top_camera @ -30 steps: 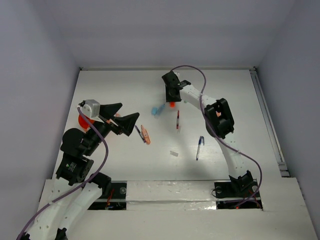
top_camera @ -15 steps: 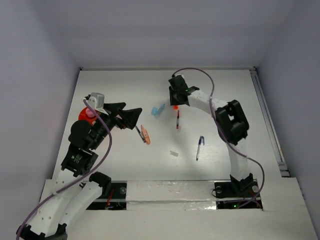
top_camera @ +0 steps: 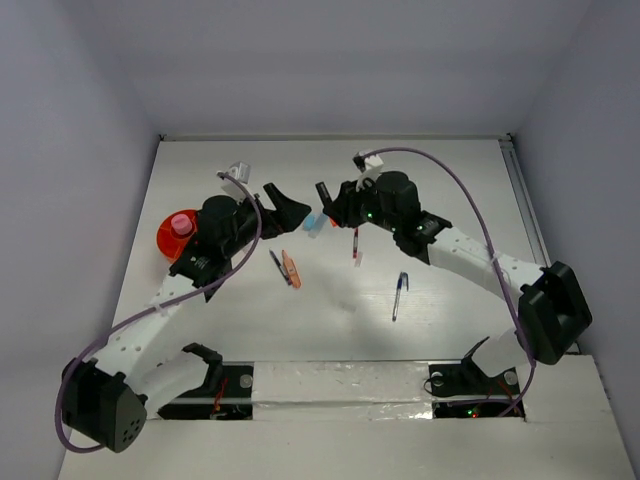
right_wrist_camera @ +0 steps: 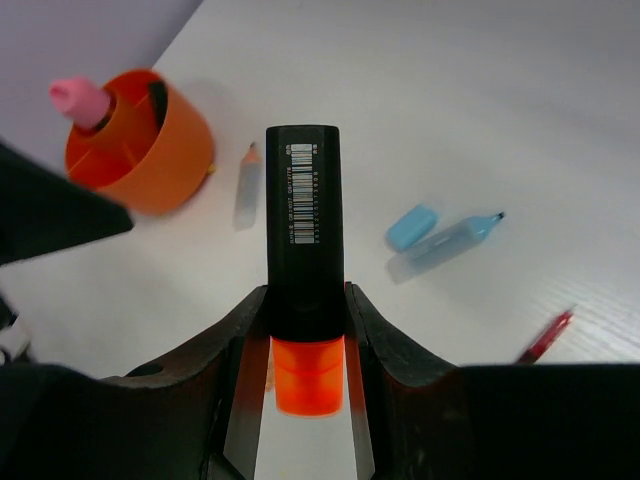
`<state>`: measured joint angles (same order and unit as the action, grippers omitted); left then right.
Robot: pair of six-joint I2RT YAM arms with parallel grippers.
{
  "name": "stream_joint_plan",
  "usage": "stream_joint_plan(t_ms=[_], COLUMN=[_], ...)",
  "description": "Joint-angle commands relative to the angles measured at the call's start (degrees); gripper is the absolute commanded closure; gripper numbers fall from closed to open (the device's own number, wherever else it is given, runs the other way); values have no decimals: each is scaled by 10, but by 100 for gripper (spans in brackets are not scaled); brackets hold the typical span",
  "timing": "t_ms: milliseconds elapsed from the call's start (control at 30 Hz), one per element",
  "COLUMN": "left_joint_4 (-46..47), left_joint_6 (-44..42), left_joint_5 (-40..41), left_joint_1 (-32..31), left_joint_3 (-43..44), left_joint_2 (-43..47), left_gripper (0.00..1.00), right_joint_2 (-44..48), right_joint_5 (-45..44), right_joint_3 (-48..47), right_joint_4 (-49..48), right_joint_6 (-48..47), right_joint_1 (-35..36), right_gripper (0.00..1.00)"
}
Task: Sort the stationery into containers
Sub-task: Pick up the pen from the center of the board, then place the pen in the storage box.
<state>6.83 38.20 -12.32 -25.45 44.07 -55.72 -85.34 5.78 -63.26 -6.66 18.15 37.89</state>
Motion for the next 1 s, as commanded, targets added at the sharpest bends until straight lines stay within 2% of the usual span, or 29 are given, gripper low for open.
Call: stream_joint_plan(t_ms=[0, 167, 300, 567, 733, 833, 867, 967], left_joint_4=[101, 142, 145, 172, 170, 168, 164, 155], left_joint_6=[38, 47, 46, 40, 29, 29, 29, 23], left_joint_5=[-53, -76, -74, -75, -75, -81, -83, -83], left_joint_1=[-3, -3, -3, -3, -3, -3, -3, -3], left_joint_3=[28, 38, 47, 58, 65, 67, 70, 73], left_joint_2=[-24, -76, -118, -152, -169, -176, -177, -178], left_gripper=[14, 21, 33, 48, 67, 75, 75, 94], right_joint_2=[29, 47, 52, 40, 34, 33, 33, 33], right_joint_5=[53, 70, 74, 90, 92, 91, 95, 100], right_joint_3=[28, 42, 51, 50, 51, 53, 53, 54], right_joint_4=[-56, -63, -68, -72, -76, -79, -78, -78], right_joint_6=[-8, -10, -12, -11, -10, -9, -10, -8], right_joint_1=[15, 25, 31, 36, 47, 47, 47, 47], right_gripper=[81, 81, 81, 81, 81, 81, 81, 81])
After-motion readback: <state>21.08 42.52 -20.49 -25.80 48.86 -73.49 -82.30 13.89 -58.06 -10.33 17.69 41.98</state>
